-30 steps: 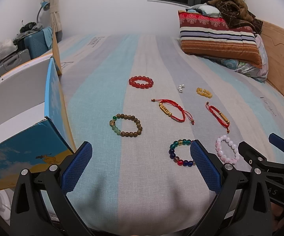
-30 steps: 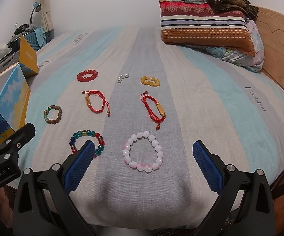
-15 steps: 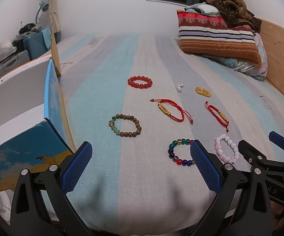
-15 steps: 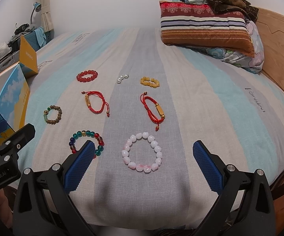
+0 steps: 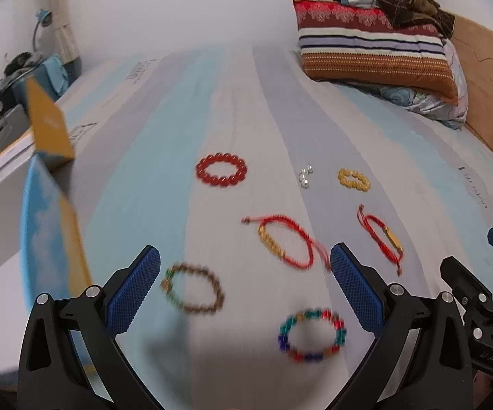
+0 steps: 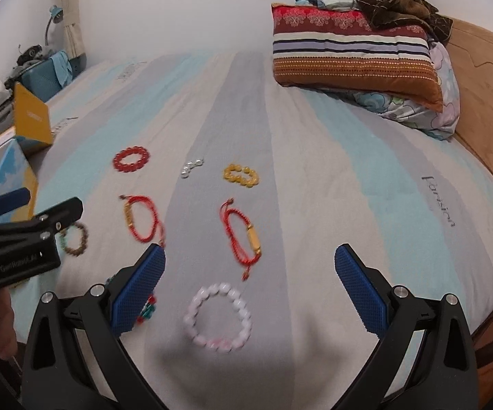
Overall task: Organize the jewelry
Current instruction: 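Grasp a red cord bracelet with the left tool while the right tool grasps another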
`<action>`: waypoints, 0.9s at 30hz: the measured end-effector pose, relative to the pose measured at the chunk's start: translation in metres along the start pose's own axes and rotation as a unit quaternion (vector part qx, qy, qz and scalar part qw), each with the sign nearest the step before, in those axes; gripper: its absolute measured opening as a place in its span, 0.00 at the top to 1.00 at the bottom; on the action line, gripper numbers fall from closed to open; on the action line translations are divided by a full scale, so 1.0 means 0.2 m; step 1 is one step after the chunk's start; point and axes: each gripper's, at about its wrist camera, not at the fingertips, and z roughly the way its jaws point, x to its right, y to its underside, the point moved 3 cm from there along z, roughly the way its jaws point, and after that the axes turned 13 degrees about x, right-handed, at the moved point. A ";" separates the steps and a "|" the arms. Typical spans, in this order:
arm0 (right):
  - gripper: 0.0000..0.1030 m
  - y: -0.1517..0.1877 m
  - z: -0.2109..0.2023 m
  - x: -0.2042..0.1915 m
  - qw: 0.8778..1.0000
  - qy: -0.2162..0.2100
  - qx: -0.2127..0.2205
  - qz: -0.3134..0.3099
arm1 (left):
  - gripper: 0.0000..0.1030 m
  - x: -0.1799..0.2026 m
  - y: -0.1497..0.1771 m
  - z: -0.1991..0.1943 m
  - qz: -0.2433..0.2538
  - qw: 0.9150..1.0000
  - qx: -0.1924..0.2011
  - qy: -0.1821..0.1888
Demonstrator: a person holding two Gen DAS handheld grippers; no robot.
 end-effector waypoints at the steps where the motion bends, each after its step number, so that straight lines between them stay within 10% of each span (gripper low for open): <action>1: 0.07 -0.02 0.04 0.01 1.000 -0.001 -0.006 -0.001 | 0.05 0.01 -0.01 0.03 0.003 1.000 -0.004 0.000; 19: 0.22 0.06 0.66 0.11 0.992 -0.032 -0.118 0.037 | 0.06 0.09 0.10 0.58 -0.007 0.994 -0.101 0.030; 27: 0.43 0.12 0.70 0.08 0.988 -0.051 -0.140 0.031 | 0.25 0.12 0.14 0.60 0.012 0.994 -0.111 0.024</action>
